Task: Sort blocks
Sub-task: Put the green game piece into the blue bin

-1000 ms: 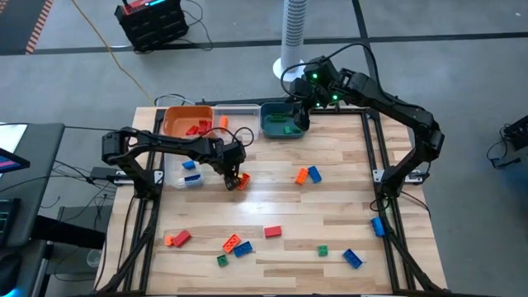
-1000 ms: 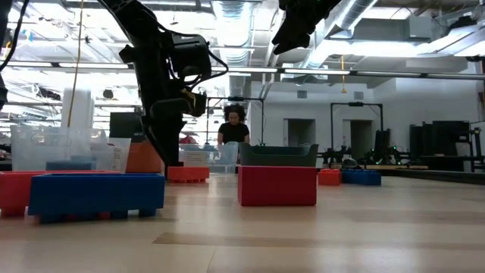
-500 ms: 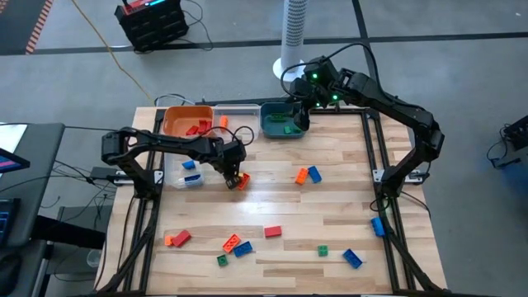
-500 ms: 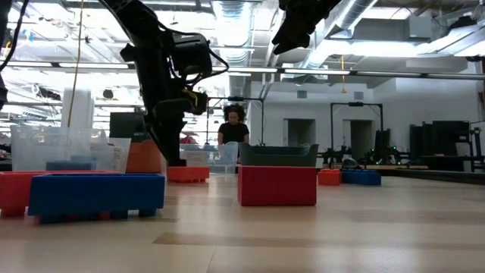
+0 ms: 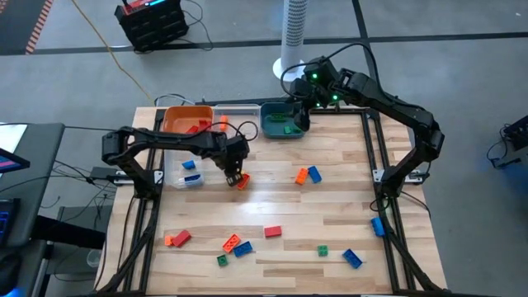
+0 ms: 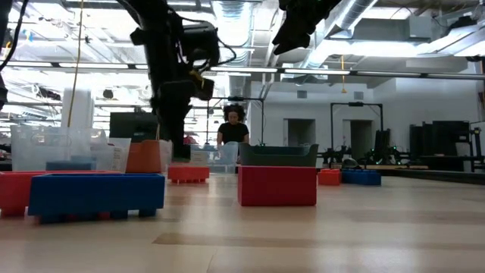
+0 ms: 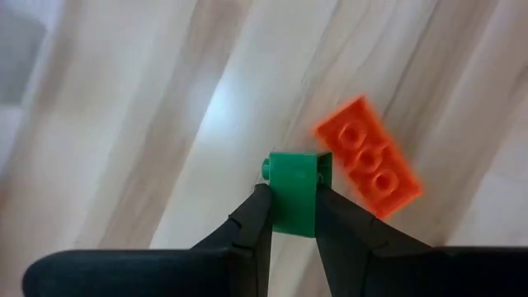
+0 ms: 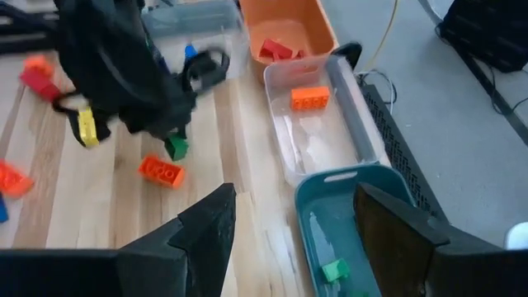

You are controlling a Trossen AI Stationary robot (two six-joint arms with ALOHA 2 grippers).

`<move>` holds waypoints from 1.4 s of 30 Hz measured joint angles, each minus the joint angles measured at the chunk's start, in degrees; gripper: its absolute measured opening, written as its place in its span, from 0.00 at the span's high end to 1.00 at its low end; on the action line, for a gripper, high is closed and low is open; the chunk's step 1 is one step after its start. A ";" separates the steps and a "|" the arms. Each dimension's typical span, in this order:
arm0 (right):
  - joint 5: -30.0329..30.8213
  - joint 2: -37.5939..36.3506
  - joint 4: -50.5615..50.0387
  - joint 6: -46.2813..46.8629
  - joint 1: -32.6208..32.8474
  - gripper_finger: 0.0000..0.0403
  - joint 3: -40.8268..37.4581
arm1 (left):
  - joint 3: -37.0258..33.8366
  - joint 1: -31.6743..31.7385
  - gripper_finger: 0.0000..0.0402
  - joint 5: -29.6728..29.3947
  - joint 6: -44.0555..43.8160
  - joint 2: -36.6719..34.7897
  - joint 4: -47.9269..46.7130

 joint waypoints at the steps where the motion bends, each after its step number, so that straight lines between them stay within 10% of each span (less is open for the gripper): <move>1: -0.01 0.00 -0.92 -0.47 0.00 0.37 -0.02 | 1.17 0.22 0.82 0.01 0.02 0.00 -0.19; 9: -19.85 -0.87 1.41 -2.07 -2.81 0.37 -12.45 | 11.81 3.89 0.82 -0.24 0.69 -0.02 1.85; 42: -15.16 -0.98 17.14 2.93 0.79 0.43 -17.70 | 23.70 2.84 0.82 -0.26 8.13 -0.09 19.50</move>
